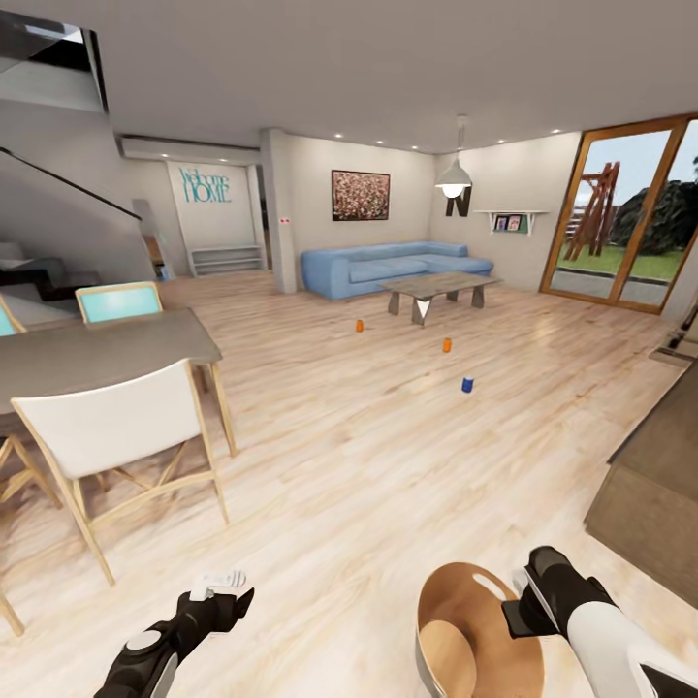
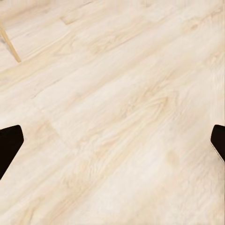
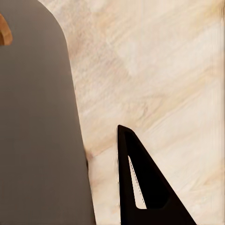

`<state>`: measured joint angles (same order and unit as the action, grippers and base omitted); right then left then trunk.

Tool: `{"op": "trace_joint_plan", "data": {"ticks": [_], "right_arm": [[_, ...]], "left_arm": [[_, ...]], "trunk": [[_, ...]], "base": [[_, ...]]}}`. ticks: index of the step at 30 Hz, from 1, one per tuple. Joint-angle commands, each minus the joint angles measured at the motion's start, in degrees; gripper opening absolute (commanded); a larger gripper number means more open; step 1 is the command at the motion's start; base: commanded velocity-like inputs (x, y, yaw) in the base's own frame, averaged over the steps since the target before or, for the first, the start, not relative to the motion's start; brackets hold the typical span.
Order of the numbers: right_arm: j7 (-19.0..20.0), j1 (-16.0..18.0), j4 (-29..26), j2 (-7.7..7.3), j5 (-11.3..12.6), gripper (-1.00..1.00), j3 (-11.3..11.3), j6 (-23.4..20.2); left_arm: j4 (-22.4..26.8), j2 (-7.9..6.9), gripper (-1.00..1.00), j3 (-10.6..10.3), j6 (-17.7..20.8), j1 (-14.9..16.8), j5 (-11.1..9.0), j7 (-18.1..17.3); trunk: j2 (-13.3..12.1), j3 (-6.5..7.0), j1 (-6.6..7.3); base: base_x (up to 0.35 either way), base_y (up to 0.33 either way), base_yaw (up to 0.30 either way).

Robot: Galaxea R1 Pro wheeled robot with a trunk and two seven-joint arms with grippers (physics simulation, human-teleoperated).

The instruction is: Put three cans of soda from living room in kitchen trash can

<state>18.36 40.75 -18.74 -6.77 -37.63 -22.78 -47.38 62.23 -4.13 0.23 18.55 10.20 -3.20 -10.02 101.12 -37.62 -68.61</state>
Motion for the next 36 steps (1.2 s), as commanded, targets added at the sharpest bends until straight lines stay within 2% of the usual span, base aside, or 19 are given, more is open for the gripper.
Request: {"op": "trace_joint_plan", "data": {"ticks": [1, 11, 24, 36], "right_arm": [[0.0, 0.03, 0.0, 0.0, 0.8, -1.0, -0.17, -0.07], [0.0, -0.05, 0.0, 0.0, 0.96, -1.0, -0.36, 1.26], [-0.02, -0.05, 0.02, 0.0, 0.98, -1.0, -0.42, 2.42], [0.3, -0.05, 0.16, 0.09, 1.13, -1.0, -0.5, 4.91]], "left_arm": [[0.0, 0.0, 1.0, 0.01, 0.0, 0.0, 0.01, 0.0], [0.0, 0.0, 1.0, 0.11, 0.0, 0.0, 0.11, 0.0], [0.0, 0.0, 1.0, 0.13, 0.0, 0.0, 0.12, -0.07], [0.0, 0.0, 1.0, 0.11, 0.0, 0.0, 0.13, -0.09]], "trunk": [[0.0, 0.01, 0.0], [0.0, -0.01, 0.0], [0.0, -0.1, 0.0], [0.0, -0.11, 0.0]], "base": [[0.288, -0.17, 0.0], [0.31, -0.068, -0.008], [0.324, -0.004, -0.164], [0.326, 0.0, -0.025]]}}
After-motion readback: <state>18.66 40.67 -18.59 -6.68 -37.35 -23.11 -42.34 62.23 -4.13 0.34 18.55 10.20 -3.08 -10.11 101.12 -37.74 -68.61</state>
